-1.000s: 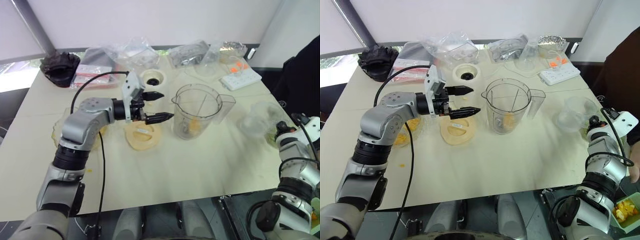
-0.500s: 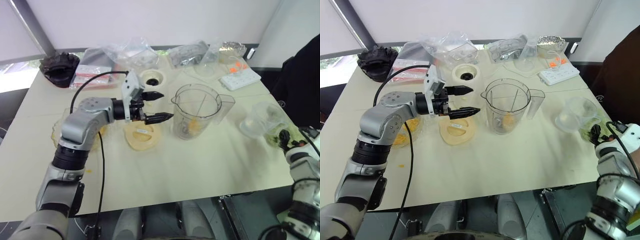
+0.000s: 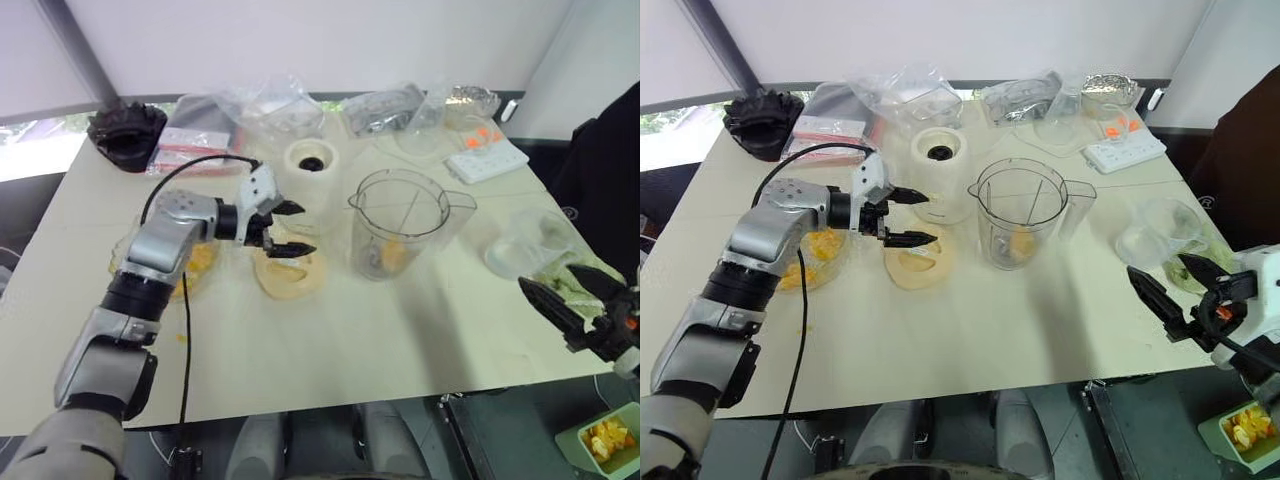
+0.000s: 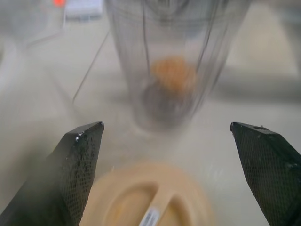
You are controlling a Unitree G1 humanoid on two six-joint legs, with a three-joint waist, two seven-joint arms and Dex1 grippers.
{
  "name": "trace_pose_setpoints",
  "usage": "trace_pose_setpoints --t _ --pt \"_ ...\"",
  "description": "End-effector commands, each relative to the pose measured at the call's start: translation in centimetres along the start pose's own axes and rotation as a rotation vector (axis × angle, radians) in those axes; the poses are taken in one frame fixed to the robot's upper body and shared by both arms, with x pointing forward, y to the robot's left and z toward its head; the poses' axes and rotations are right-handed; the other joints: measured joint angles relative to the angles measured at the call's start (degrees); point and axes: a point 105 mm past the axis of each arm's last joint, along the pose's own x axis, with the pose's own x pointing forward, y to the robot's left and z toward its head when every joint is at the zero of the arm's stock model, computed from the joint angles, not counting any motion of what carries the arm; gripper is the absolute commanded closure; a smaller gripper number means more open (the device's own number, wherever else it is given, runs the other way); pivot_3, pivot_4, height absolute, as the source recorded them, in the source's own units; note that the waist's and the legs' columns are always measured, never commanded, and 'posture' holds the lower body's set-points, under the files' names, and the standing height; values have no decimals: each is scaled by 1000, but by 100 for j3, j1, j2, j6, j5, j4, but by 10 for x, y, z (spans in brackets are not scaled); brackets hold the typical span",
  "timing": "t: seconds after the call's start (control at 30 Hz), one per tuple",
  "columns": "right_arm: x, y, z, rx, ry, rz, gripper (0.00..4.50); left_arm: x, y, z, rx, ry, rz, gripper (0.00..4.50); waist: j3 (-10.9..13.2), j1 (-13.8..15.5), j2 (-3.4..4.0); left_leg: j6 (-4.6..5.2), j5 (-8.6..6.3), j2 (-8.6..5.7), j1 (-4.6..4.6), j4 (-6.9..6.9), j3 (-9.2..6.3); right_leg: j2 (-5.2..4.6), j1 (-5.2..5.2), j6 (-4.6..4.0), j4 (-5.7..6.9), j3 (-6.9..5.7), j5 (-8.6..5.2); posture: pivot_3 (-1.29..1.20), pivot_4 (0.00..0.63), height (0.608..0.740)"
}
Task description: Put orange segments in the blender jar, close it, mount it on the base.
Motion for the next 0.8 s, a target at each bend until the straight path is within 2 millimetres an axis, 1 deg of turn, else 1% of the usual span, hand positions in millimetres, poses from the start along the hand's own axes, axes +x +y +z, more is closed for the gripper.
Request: trace_pose_setpoints --t 0.03,0.1,0.2,0.27,0.33,0.4,0.57,0.8 --pt "-1 9 20 -64 -30 49 550 -3 9 -7 114 80 -26 0 -1 7 -2 0 0 1 -3 2 0 -1 2 -1 -12 0 1 0 150 740" --pt "4 9 28 -85 -48 52 550 -1 12 -17 170 137 -58 0 -1 9 -2 0 0 12 -11 1 -1 -1 12 -6 -52 -6 6 0 150 740" --pt "11 13 33 -128 -44 75 519 5 13 -23 226 187 -116 810 -1 16 -3 0 0 2 -19 -1 5 -22 18 -7 -68 -3 8 0 150 740" --pt "7 9 25 -124 -24 71 519 12 16 -27 250 219 -126 1758 0 85 -9 7 -4 -6 -29 -1 4 -26 18 -7 -79 -2 9 0 150 740" --pt "5 5 20 -119 -19 61 519 16 18 -30 253 234 -134 1758 -1 141 -12 26 -15 -11 -38 0 3 -26 17 -2 -87 -1 7 0 150 740" --pt "5 5 18 -131 -17 60 519 18 18 -33 262 257 -151 1758 -1 146 -12 37 -22 -14 -43 2 2 -26 15 5 -86 0 5 0 150 740" --pt "6 11 17 -138 -29 64 519 30 18 -34 258 263 -165 1758 0 144 -14 39 -23 -15 -45 9 -1 -20 12 23 -81 -1 15 0 150 740" --pt "7 19 16 -144 -35 54 519 38 15 -48 270 341 -184 1758 0 124 -14 39 -23 -10 -28 12 4 -11 17 25 -71 0 19 0 150 740"
